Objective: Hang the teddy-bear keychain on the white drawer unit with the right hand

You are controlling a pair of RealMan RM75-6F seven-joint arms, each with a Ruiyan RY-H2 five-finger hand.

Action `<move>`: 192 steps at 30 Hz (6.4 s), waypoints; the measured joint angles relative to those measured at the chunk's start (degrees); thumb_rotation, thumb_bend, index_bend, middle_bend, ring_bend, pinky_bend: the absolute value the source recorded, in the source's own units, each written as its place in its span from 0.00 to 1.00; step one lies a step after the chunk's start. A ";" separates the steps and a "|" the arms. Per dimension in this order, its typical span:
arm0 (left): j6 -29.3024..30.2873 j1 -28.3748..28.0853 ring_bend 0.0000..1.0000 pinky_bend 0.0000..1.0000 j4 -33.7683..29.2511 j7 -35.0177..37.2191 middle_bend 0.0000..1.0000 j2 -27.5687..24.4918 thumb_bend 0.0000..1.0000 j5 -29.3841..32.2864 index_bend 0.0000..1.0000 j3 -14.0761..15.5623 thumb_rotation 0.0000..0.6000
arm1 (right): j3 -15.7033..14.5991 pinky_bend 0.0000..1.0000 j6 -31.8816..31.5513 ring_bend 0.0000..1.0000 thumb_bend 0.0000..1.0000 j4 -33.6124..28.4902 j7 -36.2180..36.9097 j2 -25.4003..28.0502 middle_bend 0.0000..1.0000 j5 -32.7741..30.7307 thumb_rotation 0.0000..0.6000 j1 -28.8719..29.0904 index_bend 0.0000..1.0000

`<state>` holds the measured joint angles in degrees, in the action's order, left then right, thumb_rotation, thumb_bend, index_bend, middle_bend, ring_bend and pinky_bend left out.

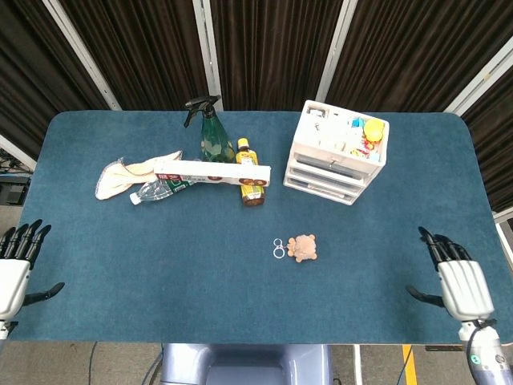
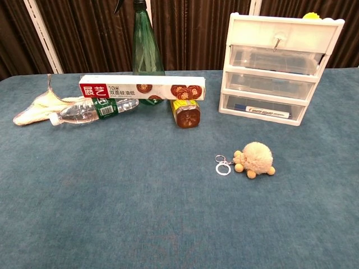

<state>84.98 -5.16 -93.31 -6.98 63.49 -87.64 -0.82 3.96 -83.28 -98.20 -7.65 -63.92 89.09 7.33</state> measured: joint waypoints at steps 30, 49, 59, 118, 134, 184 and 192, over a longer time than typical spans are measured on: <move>-1.32 -0.25 0.00 0.00 -0.65 2.04 0.00 -0.78 0.05 1.41 0.00 -0.27 0.93 | 7.92 0.93 16.04 1.00 0.20 -5.99 -44.81 -33.63 1.00 -26.72 1.00 25.85 0.49; -2.58 -0.75 0.00 0.00 -1.60 2.62 0.00 -0.93 0.05 2.09 0.00 -0.30 0.94 | 10.83 0.93 18.15 1.00 0.29 9.86 -43.08 -41.42 1.00 -34.31 1.00 31.87 0.51; -3.24 -1.06 0.00 0.00 -1.84 2.87 0.00 -0.88 0.04 2.73 0.00 -0.50 0.93 | 10.80 0.93 19.85 1.00 0.29 15.72 -41.14 -43.87 1.00 -36.47 1.00 33.61 0.52; -3.61 -1.40 0.00 0.00 -2.77 3.88 0.00 -0.85 0.05 3.47 0.00 -0.72 0.93 | 8.58 0.93 21.72 1.00 0.32 23.23 -41.32 -46.34 1.00 -42.93 1.00 37.14 0.54; -3.48 -1.38 0.00 0.00 -2.73 4.37 0.00 -0.97 0.05 3.29 0.00 -0.68 0.93 | 8.19 0.93 20.85 1.00 0.39 22.88 -41.28 -46.75 1.00 -42.82 1.00 37.22 0.59; -2.90 -1.21 0.00 0.00 -2.58 4.48 0.00 -0.70 0.05 2.80 0.00 -0.61 0.93 | 17.67 0.93 2.39 1.00 0.45 19.62 -30.54 -42.26 1.00 -23.35 1.00 36.81 0.65; -3.07 -1.26 0.00 0.00 -2.74 4.77 0.00 -0.72 0.05 3.00 0.00 -0.66 0.93 | 17.21 0.93 -0.58 1.00 0.45 25.99 -24.55 -42.74 1.00 -16.51 1.00 37.37 0.64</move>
<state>81.91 -6.41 -96.05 -2.21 62.77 -84.64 -1.48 21.18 -83.87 -72.21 -32.20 -106.66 72.58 44.71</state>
